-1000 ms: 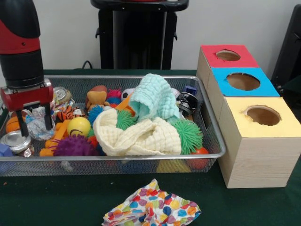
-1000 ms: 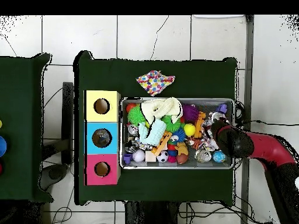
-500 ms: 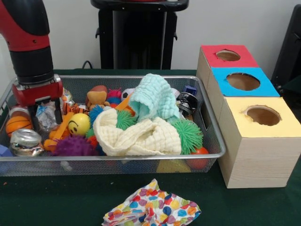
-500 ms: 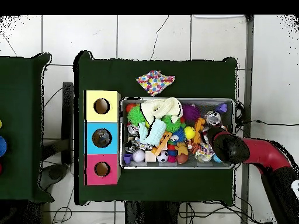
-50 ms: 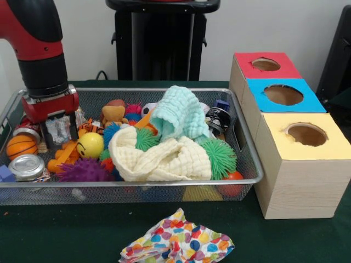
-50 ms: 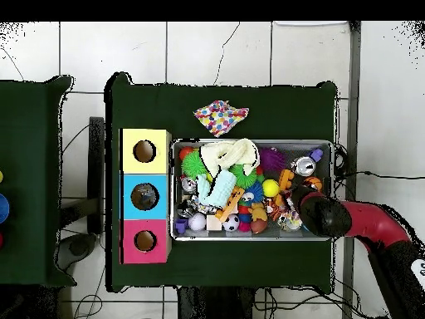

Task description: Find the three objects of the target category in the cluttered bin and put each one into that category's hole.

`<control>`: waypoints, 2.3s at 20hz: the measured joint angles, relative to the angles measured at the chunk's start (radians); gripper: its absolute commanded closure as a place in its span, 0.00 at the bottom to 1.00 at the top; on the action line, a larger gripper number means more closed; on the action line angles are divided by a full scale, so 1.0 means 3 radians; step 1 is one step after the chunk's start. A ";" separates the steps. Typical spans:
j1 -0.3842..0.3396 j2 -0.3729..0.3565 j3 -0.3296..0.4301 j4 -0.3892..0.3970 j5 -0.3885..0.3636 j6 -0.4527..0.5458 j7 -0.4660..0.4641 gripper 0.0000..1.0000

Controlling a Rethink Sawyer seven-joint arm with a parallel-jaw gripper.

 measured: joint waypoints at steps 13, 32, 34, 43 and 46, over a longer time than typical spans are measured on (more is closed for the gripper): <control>0.0039 0.0000 -0.0049 0.0003 0.0030 0.0000 0.0000 1.00; 0.0340 -0.0850 -0.0425 0.0443 0.0193 -0.0001 0.0000 0.00; 0.0345 -0.0864 -0.0433 0.0447 0.0198 -0.0001 0.0001 0.00; 0.0369 -0.0984 -0.0514 0.0486 0.0308 0.0000 0.0001 0.00; 0.0370 -0.0983 -0.0525 0.0487 0.0328 -0.0001 0.0001 0.00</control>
